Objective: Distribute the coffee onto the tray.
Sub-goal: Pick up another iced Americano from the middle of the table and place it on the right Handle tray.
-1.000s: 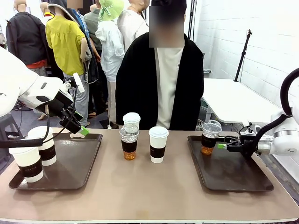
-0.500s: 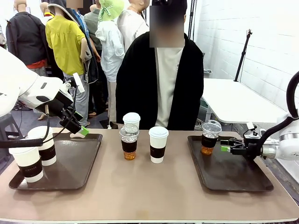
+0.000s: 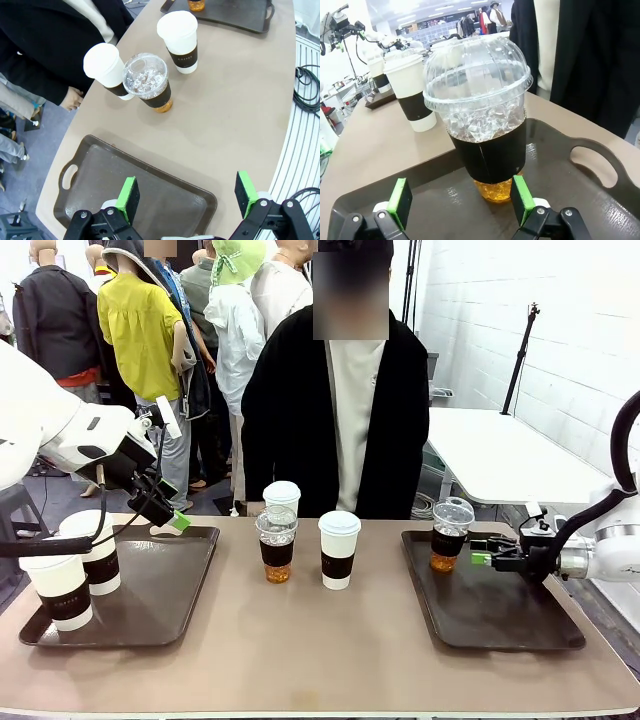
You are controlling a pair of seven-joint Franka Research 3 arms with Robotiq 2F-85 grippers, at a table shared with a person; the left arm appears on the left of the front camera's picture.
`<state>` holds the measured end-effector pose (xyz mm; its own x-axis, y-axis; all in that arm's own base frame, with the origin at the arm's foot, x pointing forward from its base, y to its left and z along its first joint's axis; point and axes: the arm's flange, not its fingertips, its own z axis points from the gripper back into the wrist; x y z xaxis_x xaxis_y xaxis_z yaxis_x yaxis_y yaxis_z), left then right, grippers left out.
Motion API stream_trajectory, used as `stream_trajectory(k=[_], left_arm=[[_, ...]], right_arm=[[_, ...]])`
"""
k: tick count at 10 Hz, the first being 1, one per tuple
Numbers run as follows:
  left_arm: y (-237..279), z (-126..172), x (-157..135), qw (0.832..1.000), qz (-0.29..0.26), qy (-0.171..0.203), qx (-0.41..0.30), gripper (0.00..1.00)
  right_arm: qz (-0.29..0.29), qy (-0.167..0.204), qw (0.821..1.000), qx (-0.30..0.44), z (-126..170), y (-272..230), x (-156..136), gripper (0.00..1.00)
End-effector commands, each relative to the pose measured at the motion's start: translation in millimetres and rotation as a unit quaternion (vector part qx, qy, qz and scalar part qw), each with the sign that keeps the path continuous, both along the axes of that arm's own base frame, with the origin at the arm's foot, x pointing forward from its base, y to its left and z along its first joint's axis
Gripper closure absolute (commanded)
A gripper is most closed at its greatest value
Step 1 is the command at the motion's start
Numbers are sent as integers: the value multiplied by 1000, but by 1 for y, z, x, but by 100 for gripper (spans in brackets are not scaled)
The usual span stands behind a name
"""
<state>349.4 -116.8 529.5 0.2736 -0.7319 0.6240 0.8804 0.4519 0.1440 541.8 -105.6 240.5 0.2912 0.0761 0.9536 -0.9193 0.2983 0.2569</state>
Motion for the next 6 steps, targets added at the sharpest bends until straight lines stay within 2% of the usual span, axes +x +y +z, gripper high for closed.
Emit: stream_trajectory(k=[1,6], left_arm=[[3,-1,2,1000,-11,2,-5,0],[3,-1,2,1000,-11,2,-5,0]], right_arm=[[5,8,1000,-19,3,8,-13,0],[32,5,999,-28,6,30,-50,0]])
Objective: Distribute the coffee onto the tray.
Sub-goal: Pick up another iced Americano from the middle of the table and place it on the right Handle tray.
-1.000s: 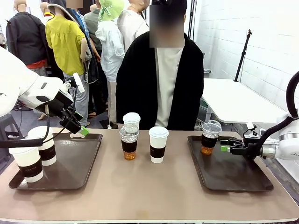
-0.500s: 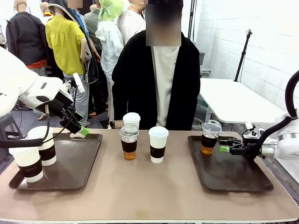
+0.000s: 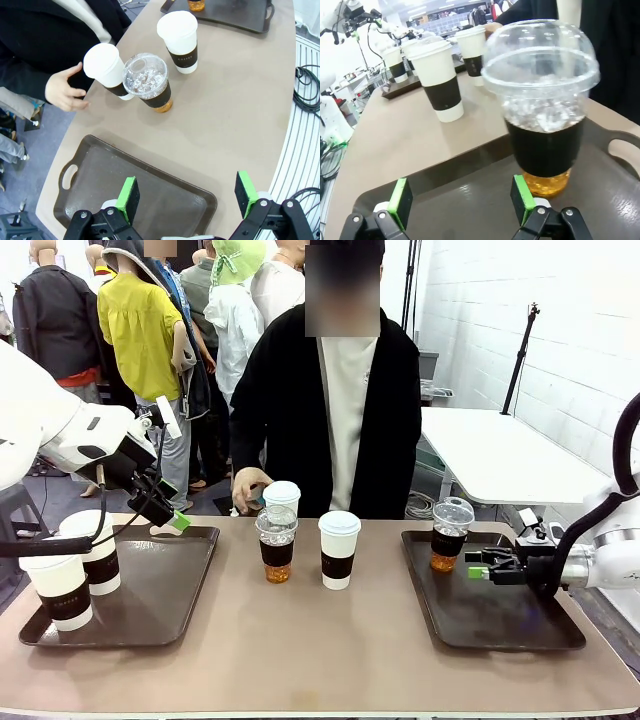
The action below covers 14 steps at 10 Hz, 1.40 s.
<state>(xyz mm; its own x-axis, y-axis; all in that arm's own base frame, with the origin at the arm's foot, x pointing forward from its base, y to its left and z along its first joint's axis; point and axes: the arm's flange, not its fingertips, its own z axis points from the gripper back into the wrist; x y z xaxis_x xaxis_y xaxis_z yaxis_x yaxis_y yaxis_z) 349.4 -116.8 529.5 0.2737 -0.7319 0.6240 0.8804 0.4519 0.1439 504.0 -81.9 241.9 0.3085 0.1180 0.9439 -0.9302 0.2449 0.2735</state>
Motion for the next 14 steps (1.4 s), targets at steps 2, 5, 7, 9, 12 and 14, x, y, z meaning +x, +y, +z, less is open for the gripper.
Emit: stream_trajectory(k=[2,5,7,9,12,14], left_arm=[[3,-1,2,1000,-11,2,-5,0],[3,-1,2,1000,-11,2,-5,0],[3,-1,2,1000,-11,2,-5,0],[3,-1,2,1000,-11,2,-5,0],[3,-1,2,1000,-11,2,-5,0],[3,-1,2,1000,-11,2,-5,0]], right_arm=[[11,-20,1000,-11,9,17,-24,0],[31,-36,999,-14,14,36,-26,0],[42,-44,998,-15,14,51,-27,0],[47,-51,997,-17,12,66,-29,0],[62,-60,996,-17,11,88,-30,0],[69,-68,995,-13,11,100,-29,0]])
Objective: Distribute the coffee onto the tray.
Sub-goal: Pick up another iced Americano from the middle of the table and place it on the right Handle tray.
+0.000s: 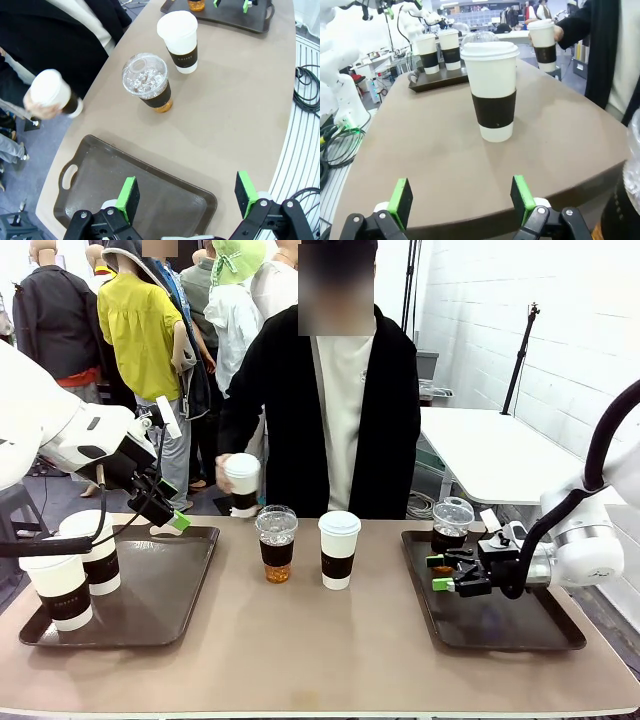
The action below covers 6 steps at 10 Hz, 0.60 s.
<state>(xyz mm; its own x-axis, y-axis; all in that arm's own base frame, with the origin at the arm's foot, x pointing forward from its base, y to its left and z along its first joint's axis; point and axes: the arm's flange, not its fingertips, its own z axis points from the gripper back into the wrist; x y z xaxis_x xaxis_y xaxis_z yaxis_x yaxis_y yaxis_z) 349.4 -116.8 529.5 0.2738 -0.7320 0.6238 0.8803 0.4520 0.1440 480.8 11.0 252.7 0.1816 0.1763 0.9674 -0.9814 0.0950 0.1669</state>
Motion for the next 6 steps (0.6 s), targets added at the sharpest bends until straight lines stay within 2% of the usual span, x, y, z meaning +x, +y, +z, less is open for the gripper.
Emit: stream_trajectory(k=[1,6], left_arm=[[3,-1,2,1000,-11,2,-5,0],[3,-1,2,1000,-11,2,-5,0]], right_arm=[[-8,-17,1000,4,0,13,-6,0],[-21,-24,999,17,-5,41,-3,0]])
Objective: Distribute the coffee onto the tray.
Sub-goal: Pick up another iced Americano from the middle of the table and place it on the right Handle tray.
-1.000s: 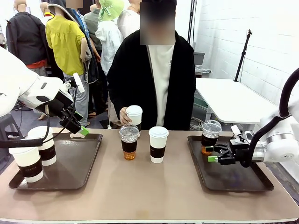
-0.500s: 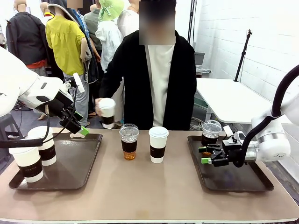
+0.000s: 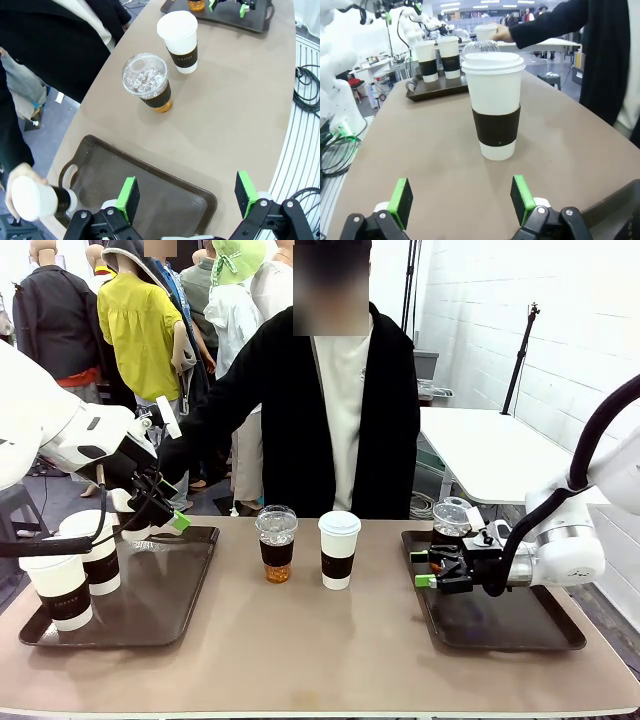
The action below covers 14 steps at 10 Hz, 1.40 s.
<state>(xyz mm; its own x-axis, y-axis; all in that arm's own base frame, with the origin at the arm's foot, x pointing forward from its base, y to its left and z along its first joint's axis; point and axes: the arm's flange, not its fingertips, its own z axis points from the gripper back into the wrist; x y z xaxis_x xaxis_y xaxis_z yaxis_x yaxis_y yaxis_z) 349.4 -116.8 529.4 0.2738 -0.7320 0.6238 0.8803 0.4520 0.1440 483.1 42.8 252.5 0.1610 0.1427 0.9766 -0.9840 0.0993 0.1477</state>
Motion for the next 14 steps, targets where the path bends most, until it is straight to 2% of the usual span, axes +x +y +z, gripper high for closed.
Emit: stream_trajectory(k=[1,3,9,14], left_arm=[[3,-1,2,1000,-11,2,-6,0],[3,-1,2,1000,-11,2,-6,0],[3,-1,2,1000,-11,2,-6,0],[3,-1,2,1000,-11,2,-6,0]], right_arm=[[-21,-16,1000,4,-6,13,-4,0],[-38,-18,999,14,-10,19,-1,0],[-23,-36,999,5,-18,33,17,0],[-12,-27,1000,9,-16,28,18,0]])
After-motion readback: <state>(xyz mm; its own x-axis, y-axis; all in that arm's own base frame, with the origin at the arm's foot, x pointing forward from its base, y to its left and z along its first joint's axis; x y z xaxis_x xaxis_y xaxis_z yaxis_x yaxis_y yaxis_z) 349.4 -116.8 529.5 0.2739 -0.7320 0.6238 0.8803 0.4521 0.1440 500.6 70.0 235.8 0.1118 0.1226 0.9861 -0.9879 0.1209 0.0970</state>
